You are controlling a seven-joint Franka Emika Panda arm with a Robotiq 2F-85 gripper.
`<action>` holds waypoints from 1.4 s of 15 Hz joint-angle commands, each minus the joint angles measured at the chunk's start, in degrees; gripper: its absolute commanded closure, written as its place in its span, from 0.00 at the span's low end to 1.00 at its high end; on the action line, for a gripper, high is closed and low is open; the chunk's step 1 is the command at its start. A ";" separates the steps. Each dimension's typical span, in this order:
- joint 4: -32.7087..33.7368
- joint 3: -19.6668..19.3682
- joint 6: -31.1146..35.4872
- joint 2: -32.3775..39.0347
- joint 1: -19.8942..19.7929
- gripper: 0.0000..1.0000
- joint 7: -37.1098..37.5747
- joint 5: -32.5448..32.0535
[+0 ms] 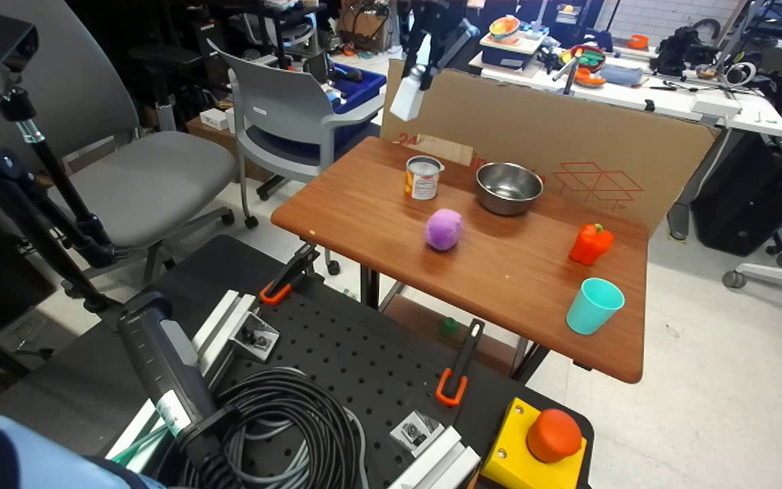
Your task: Take the cellar in the bowl and put it on the table
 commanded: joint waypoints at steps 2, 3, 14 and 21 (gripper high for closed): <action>-10.62 0.72 6.74 -2.50 2.51 0.92 -1.94 -0.39; -12.24 0.97 7.83 -2.64 3.03 0.92 -2.08 -0.56; -22.56 0.29 19.44 -1.72 5.94 0.92 -1.10 -10.34; -27.86 -2.81 27.32 -1.70 8.40 0.84 4.69 -20.06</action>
